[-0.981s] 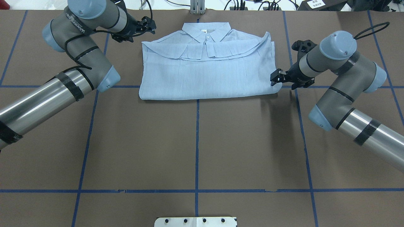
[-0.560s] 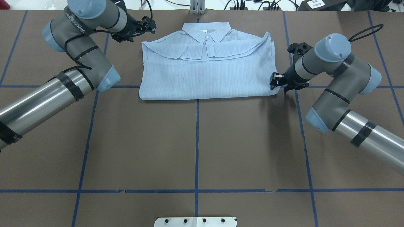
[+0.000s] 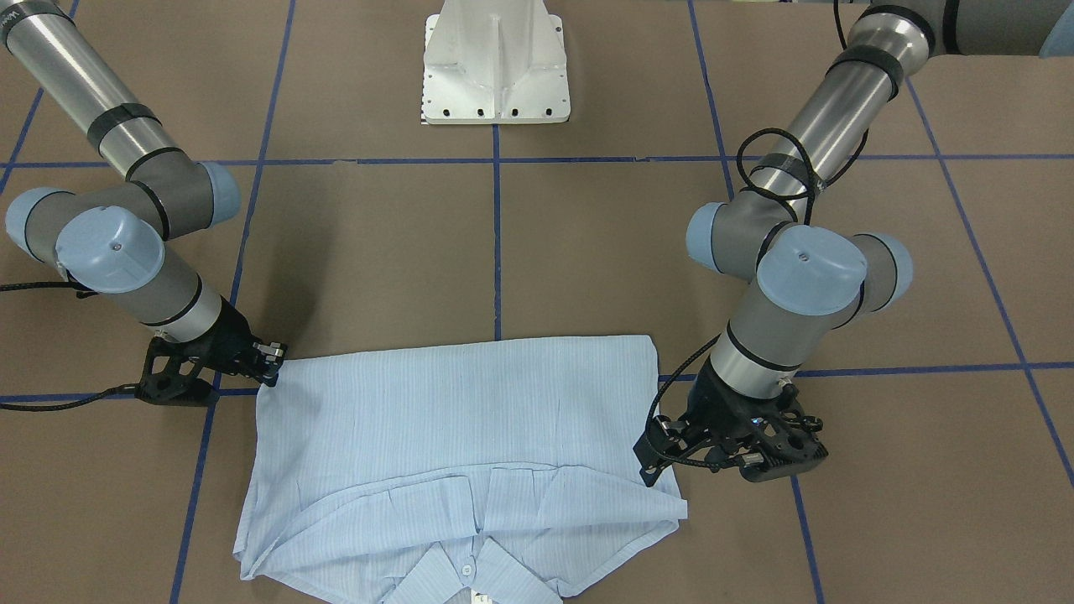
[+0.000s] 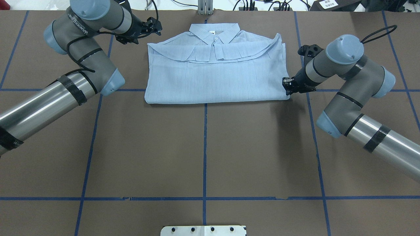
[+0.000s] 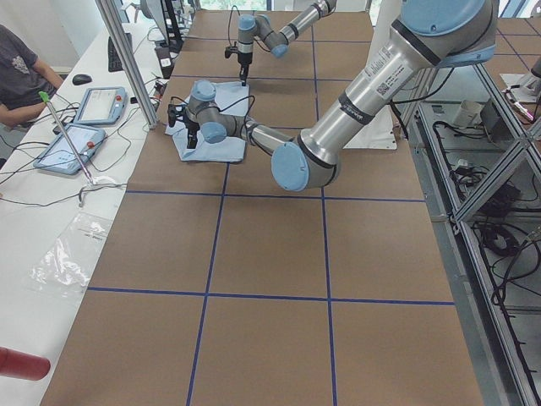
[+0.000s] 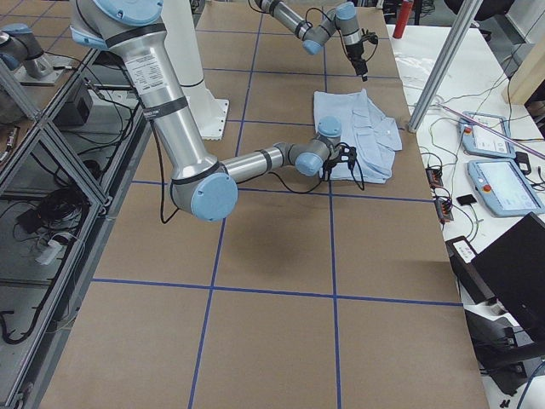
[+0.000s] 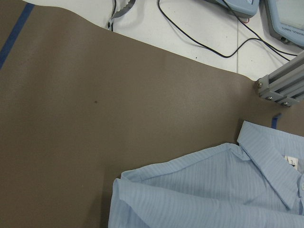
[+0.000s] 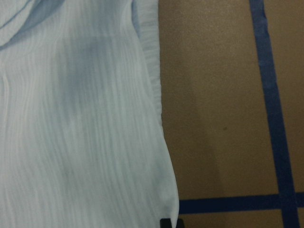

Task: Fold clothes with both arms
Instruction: 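Drag the folded shirt with the right gripper toward the robot, rotating it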

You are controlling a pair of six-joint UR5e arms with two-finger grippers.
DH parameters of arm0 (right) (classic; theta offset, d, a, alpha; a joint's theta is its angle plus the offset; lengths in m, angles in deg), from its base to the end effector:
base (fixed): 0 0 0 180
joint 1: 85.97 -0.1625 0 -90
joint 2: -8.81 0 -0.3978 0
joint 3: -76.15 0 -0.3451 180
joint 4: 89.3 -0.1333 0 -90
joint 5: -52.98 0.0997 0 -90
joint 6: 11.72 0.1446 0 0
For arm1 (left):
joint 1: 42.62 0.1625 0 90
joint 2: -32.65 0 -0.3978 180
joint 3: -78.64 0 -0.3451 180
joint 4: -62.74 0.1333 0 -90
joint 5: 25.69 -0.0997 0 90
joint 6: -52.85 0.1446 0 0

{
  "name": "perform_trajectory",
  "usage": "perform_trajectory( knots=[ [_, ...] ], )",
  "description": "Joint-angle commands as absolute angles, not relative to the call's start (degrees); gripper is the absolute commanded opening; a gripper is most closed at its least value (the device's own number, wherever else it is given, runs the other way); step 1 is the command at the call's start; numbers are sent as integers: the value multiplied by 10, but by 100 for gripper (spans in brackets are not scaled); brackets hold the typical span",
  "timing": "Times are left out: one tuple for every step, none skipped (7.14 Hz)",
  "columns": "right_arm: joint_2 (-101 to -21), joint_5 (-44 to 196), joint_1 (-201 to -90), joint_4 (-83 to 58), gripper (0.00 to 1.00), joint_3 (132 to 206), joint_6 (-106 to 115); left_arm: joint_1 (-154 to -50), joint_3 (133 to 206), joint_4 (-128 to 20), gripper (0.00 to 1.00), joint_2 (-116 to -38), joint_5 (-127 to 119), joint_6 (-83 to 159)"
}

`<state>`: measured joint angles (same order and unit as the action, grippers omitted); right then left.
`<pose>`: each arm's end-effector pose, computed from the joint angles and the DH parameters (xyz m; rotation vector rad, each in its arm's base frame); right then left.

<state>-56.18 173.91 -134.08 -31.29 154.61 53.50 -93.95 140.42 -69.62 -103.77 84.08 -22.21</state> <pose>-0.3982 -0.5323 0.4586 0.0485 -0.9251 0.1636 0.4237 -0.6645 0.3090 0.3121 1.0525 -0.3884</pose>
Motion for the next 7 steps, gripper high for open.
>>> perform_trajectory(
  knots=[
    [-581, 1773, -1352, -316, 0, 1582, 535, -940, 1404, -696, 100, -1038, 841, -222],
    [-645, 1775, -1349, -314, 0, 1654, 535, -940, 1404, -697, 100, -1038, 841, -222],
    [-694, 1775, -1350, -314, 0, 1706, 536, -940, 1407, -696, 100, -1038, 841, -222],
    [-757, 1779, -1349, -316, 0, 1762, 538, -940, 1410, -696, 100, -1038, 840, -222],
    [-824, 1785, -1348, -319, 0, 1816, 538, -940, 1415, -696, 100, -1038, 840, -238],
    [-879, 1808, -1341, -318, 0, 1869, 538, -939, 1423, -696, 100, -1038, 839, -246],
    [-934, 1837, -1328, -324, 0, 1915, 538, -938, 1427, -696, 100, -1038, 839, -248]
  ],
)
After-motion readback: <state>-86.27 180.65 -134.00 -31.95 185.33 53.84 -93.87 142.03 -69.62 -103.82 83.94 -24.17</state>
